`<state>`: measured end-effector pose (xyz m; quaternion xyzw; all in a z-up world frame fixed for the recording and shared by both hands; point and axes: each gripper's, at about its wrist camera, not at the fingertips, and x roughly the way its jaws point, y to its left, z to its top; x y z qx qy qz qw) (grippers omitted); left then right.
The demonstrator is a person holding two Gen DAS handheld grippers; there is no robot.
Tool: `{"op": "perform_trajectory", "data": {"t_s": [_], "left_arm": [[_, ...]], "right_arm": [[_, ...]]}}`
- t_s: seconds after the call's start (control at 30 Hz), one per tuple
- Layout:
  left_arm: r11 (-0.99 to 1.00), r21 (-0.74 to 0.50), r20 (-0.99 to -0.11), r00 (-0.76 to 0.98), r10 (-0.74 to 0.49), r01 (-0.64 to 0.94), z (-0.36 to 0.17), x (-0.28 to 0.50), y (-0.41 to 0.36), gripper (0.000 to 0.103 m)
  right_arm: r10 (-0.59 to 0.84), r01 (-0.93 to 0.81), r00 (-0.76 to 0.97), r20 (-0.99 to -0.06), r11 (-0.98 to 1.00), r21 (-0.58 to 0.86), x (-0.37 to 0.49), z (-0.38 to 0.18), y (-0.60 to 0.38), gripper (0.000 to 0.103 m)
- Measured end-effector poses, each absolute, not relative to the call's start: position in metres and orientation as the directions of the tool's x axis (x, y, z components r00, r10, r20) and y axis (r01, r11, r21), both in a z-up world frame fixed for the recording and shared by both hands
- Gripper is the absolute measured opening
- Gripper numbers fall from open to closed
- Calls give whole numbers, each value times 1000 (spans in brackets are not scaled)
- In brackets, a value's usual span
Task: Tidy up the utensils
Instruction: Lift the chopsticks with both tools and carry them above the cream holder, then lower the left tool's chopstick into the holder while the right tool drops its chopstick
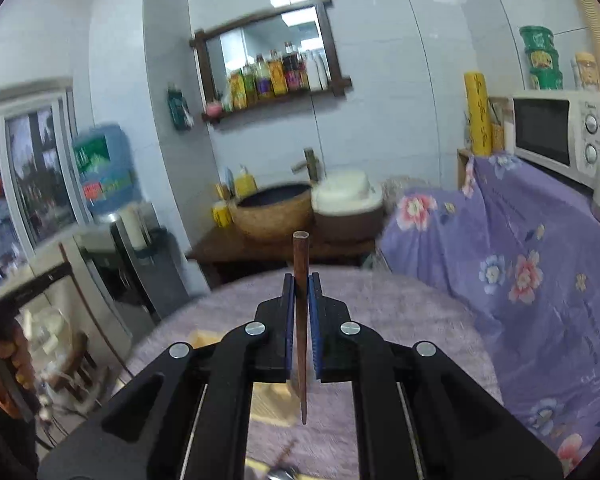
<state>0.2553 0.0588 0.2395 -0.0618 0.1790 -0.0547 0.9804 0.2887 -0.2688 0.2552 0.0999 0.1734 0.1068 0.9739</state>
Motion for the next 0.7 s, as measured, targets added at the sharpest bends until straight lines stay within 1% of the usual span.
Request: {"op": "perform_trajectory", "data": {"t_s": [0.07,0.13,0.2,0.3,0.4,0.53,0.7], "left_arm": [[978,-174,-295,941,-166,118,261,259,52,8],[969,-197,-260,945,-200,150,273,265,41,8],[967,-195,-231,950,-209,165,274,270,27,8],[971,-183,-224,955,-196,156,258,283,7,8],[972,-189,-243,953,-181,137,230,298,-9,8],[968,-210,-287,938,-196,138,198,314,-16,8],[970,-211,-358,913,-195,125,166,328,-18,8]], "right_arm": [[289,-215,918,-272,938,272,294,277,-264,8],[304,-231,921,-243,930,287,300,287,-256,8],[306,-237,922,-238,931,280,309,287,-243,8],[298,-223,921,-251,931,288,323,268,-231,8],[270,-187,919,-289,940,284,338,237,-222,8],[255,-160,904,-344,946,280,353,198,-215,8],[267,-155,879,-394,943,294,368,168,-210,8]]}}
